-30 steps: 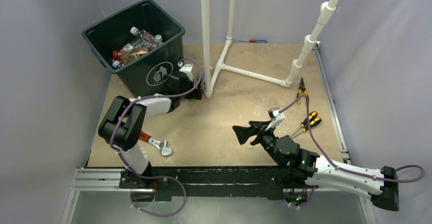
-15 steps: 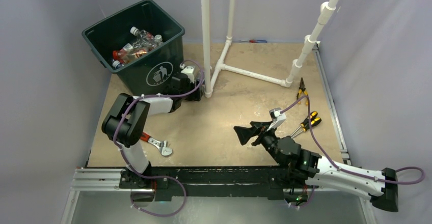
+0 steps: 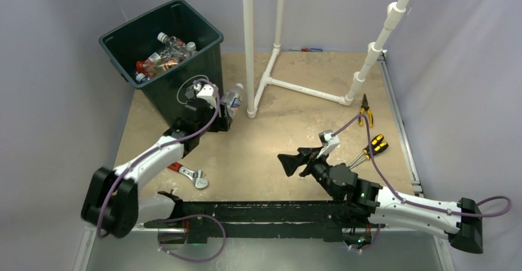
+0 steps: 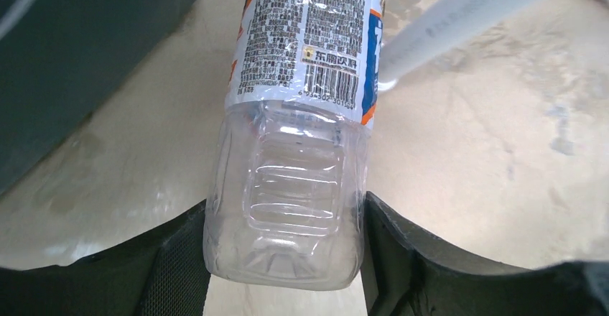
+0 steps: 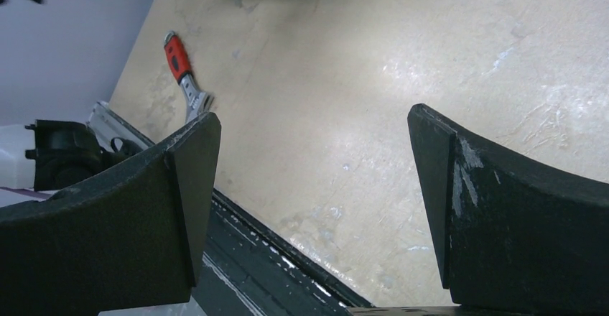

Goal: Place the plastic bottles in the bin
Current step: Pick up the plastic bottle at the center of the board.

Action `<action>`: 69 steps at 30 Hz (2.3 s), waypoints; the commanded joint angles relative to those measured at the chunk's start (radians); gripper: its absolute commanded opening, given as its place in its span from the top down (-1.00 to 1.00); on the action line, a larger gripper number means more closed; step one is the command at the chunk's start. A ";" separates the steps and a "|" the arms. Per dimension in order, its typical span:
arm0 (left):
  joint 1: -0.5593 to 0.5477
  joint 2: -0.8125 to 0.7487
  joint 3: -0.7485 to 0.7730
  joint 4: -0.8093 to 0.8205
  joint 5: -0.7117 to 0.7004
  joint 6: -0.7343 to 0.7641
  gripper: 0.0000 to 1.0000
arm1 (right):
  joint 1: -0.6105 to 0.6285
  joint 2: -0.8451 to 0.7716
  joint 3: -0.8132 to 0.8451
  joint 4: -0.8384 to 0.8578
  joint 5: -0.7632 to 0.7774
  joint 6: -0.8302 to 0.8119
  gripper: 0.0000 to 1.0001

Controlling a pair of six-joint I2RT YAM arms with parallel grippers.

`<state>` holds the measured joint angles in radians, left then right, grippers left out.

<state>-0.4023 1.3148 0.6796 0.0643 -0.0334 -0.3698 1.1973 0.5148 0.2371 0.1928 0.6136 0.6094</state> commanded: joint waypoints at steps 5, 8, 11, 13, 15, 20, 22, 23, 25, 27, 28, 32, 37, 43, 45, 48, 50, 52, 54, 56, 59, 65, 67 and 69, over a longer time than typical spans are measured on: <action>0.003 -0.431 0.021 -0.433 0.073 -0.087 0.37 | -0.001 0.150 0.105 0.134 -0.101 0.027 -0.98; 0.003 -0.595 0.070 -0.555 0.117 -0.059 0.49 | -0.001 0.175 0.148 0.140 -0.115 0.035 -0.98; 0.003 -0.724 0.084 -0.563 0.248 -0.066 0.57 | -0.001 0.198 0.189 0.174 -0.141 0.037 -0.98; 0.003 -0.784 0.087 -0.539 0.331 -0.095 0.66 | -0.001 0.221 0.229 0.184 -0.160 0.044 -0.98; 0.003 -0.819 0.089 -0.497 0.434 -0.116 0.72 | -0.001 0.242 0.273 0.196 -0.176 0.058 -0.98; 0.003 -0.872 0.043 -0.340 0.620 -0.174 1.00 | -0.003 0.213 0.338 0.287 -0.212 0.074 -0.98; 0.003 -0.894 0.011 -0.258 0.669 -0.213 1.00 | -0.004 0.182 0.371 0.301 -0.212 0.058 -0.98; 0.003 -0.904 -0.001 -0.212 0.693 -0.233 1.00 | -0.005 0.166 0.390 0.298 -0.208 0.048 -0.98; 0.003 -0.924 -0.023 -0.111 0.724 -0.275 1.00 | -0.005 0.154 0.447 0.266 -0.198 0.015 -0.98; 0.003 -0.936 -0.036 -0.023 0.764 -0.304 1.00 | -0.007 0.183 0.530 0.178 -0.177 -0.024 -0.98; 0.003 -0.942 -0.042 0.016 0.780 -0.318 1.00 | -0.007 0.196 0.563 0.150 -0.183 -0.049 -0.98; 0.003 -0.954 -0.052 0.061 0.790 -0.323 1.00 | -0.009 0.219 0.614 0.180 -0.256 -0.091 -0.98; 0.003 -0.956 -0.064 0.105 0.816 -0.342 1.00 | -0.010 0.296 0.692 0.152 -0.258 -0.109 -0.97; 0.003 -0.973 -0.068 0.095 0.818 -0.330 1.00 | -0.010 0.358 0.749 0.190 -0.357 -0.125 -0.92; 0.003 -0.974 -0.068 0.090 0.816 -0.330 1.00 | -0.010 0.382 0.770 0.188 -0.377 -0.120 -0.87; 0.003 -0.979 -0.070 0.085 0.815 -0.328 1.00 | -0.011 0.399 0.776 0.205 -0.382 -0.112 -0.82; 0.003 -0.984 -0.073 0.086 0.812 -0.329 1.00 | -0.013 0.406 0.774 0.232 -0.388 -0.107 -0.79; 0.003 -0.988 -0.076 0.089 0.811 -0.332 1.00 | -0.015 0.420 0.781 0.248 -0.402 -0.101 -0.71; 0.003 -0.988 -0.077 0.094 0.810 -0.337 1.00 | -0.018 0.437 0.794 0.257 -0.414 -0.097 -0.49; 0.003 -0.989 -0.075 0.101 0.812 -0.340 1.00 | -0.019 0.452 0.807 0.259 -0.423 -0.094 -0.21; 0.003 -0.995 -0.074 0.103 0.813 -0.337 1.00 | -0.020 0.465 0.814 0.260 -0.429 -0.095 0.20; 0.003 -0.983 -0.036 -0.004 0.791 -0.262 0.48 | -0.022 0.459 0.831 0.223 -0.455 -0.143 1.00; 0.003 -0.968 -0.027 -0.010 0.794 -0.248 0.48 | -0.022 0.454 0.848 0.190 -0.472 -0.164 1.00; 0.003 -0.954 -0.024 0.000 0.795 -0.250 0.39 | -0.022 0.449 0.857 0.167 -0.494 -0.183 1.00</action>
<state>-0.4007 0.3309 0.6128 0.0765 0.7719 -0.6586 1.1732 0.9752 1.0325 0.4030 0.1810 0.4946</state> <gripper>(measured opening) 0.621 0.243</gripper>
